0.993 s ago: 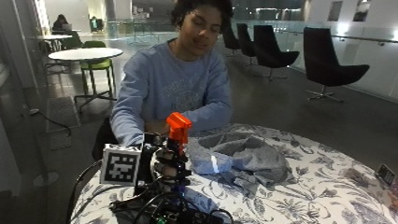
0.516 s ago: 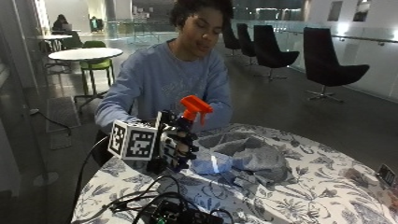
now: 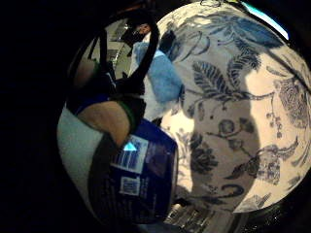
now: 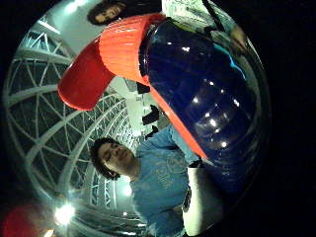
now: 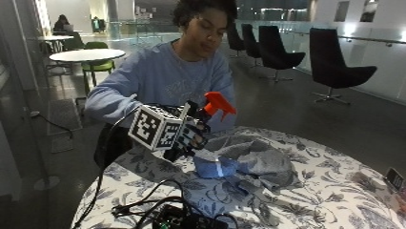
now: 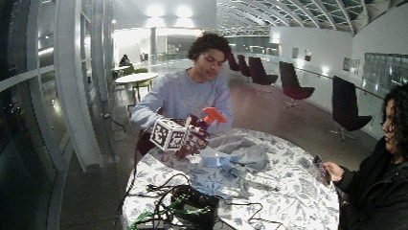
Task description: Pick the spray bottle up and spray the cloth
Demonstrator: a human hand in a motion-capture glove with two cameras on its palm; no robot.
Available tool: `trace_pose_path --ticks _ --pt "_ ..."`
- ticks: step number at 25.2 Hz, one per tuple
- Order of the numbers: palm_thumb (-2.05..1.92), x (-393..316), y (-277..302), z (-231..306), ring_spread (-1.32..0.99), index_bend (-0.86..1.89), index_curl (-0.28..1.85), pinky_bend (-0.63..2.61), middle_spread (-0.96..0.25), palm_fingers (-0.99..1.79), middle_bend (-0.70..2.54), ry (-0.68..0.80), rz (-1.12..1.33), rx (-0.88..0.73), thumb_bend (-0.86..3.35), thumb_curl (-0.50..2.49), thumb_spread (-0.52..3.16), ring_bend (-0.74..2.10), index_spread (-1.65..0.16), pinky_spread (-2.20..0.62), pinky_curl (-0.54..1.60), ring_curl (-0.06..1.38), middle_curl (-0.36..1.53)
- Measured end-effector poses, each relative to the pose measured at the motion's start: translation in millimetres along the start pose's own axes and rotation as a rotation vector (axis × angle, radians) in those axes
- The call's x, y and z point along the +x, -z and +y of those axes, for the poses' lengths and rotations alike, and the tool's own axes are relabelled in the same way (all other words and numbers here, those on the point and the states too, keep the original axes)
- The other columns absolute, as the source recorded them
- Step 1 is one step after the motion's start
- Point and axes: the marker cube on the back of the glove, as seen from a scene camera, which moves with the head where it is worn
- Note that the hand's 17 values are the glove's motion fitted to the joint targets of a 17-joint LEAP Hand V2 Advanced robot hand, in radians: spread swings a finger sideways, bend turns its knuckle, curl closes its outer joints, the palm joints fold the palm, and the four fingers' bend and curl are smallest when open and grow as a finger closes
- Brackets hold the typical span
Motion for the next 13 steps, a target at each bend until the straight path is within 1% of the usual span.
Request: trace_pose_path --ticks 5,13 --pt "1.06 -6.4 -13.1 -2.5 -0.01 0.13 0.36 0.25 -0.07 1.01 0.24 -0.025 0.021 -0.063 0.00 0.67 0.47 0.46 -0.24 0.28 0.33 0.41 0.46" --pt "1.09 -9.6 -24.1 -4.3 0.01 0.12 0.36 0.26 -0.07 1.00 0.22 -0.071 0.033 -0.077 -0.01 0.71 0.47 0.45 -0.24 0.28 0.34 0.41 0.47"
